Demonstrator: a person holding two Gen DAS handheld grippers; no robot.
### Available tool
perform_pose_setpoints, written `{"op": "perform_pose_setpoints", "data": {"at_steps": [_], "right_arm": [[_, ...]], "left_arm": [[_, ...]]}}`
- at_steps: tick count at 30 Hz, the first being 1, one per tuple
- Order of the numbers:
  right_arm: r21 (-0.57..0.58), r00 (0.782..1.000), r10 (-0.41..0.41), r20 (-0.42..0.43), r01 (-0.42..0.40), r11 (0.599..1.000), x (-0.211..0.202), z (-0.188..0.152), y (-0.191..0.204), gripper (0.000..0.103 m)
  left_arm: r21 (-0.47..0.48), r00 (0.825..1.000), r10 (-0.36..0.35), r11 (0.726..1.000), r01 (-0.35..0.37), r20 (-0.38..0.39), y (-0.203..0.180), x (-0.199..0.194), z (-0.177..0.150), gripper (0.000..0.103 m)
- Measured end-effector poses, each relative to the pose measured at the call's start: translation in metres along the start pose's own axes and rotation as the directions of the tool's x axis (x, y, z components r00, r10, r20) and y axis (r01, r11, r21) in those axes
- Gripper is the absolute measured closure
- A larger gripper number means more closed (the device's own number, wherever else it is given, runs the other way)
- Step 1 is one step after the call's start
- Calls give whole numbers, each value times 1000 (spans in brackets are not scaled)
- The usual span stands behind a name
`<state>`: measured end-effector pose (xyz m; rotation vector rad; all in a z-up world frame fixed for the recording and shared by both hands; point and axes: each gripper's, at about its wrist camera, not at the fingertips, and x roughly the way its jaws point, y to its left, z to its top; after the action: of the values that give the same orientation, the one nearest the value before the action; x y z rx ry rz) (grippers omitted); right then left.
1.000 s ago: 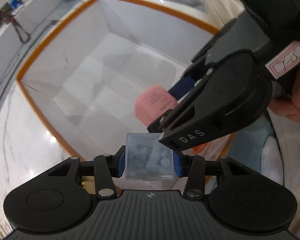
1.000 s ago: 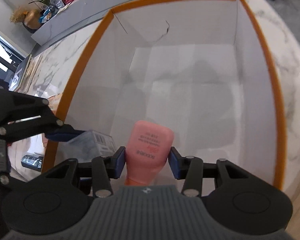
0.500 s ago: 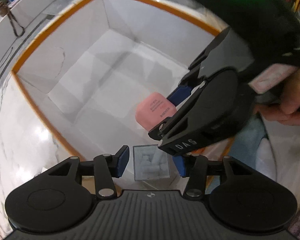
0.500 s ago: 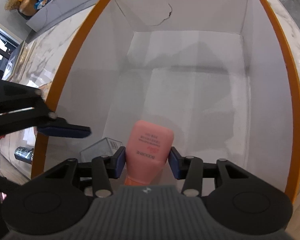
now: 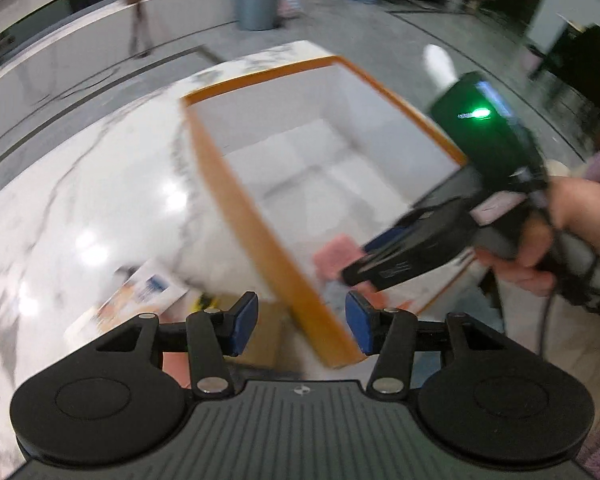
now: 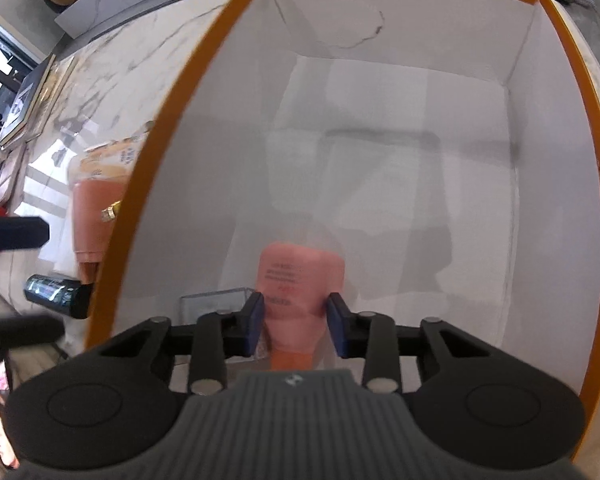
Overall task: Organize rigid objects
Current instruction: 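Open both tools to drop the bottle and box into the orange box, then grasp the picture card with the right tool while the left tool grasps the CLEAR can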
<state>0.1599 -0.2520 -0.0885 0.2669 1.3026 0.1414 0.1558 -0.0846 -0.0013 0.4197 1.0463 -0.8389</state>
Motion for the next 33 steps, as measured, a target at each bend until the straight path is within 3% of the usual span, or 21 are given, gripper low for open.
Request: {"op": "perform_pose_setpoints", "data": {"at_steps": [6,11,16,21,27,33], "right_arm": [[7,999,-54,-10,54,999,8,2,6,65],[-14,994,-105,34,106,994,-4,-5,18,65],[-88,985,-73,157,87,992,-44,-10,49,65],[-196,965,21,263,32,980,-68,-11,98,65],[-306,972,110,209,-42,951,-46,-8,155,66],[-371,993,62,97,-21,929,9,-20,184,67]], "left_arm": [[-91,999,44,995,-45,-16,21,-16,-17,43],[-93,998,61,994,-60,6,33,-31,-34,43],[-53,996,81,995,-79,27,41,-50,-56,43],[26,994,111,993,-111,20,49,-61,-82,43],[121,988,129,986,-118,-86,62,-44,-109,43],[157,976,124,983,-96,-180,76,-11,-123,43]]}}
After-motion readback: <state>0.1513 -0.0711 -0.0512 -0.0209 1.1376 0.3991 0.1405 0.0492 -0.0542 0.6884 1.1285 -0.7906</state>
